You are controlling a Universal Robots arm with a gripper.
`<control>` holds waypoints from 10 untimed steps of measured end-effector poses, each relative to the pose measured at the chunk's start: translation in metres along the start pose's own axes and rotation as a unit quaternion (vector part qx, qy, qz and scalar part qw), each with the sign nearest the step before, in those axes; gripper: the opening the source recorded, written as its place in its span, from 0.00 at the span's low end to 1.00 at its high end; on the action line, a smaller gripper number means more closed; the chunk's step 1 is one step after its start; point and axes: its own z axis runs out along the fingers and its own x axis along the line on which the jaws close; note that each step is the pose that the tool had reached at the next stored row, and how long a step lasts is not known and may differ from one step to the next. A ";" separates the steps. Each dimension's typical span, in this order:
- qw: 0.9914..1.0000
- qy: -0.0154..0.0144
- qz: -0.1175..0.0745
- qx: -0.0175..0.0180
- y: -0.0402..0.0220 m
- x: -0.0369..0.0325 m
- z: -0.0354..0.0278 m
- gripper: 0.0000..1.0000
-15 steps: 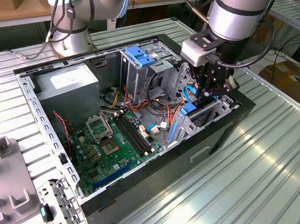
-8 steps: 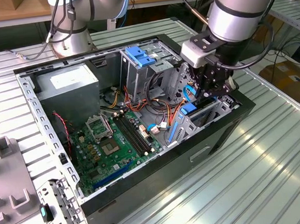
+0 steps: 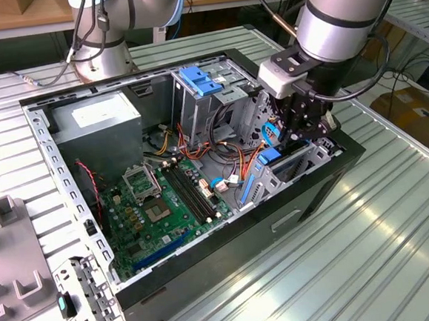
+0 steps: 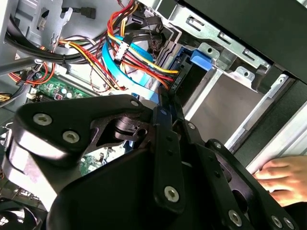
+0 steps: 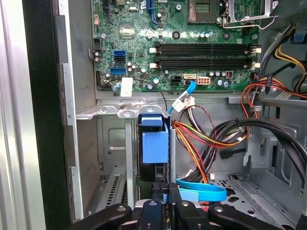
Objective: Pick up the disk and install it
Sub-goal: 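Insert the second disk wire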
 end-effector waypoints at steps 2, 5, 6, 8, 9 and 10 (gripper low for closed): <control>1.000 0.000 0.000 0.000 0.0001 0.0002 0.0007 0.16; 1.000 -0.001 0.000 0.000 0.0001 0.0001 0.0009 0.16; 1.000 -0.001 0.000 0.000 0.0001 0.0001 0.0010 0.16; 1.000 -0.002 0.000 0.000 0.0000 0.0001 0.0017 0.17; 1.000 -0.002 0.000 0.000 -0.0001 0.0001 0.0005 0.24; 1.000 -0.002 0.000 0.000 -0.0004 -0.0001 -0.0021 0.24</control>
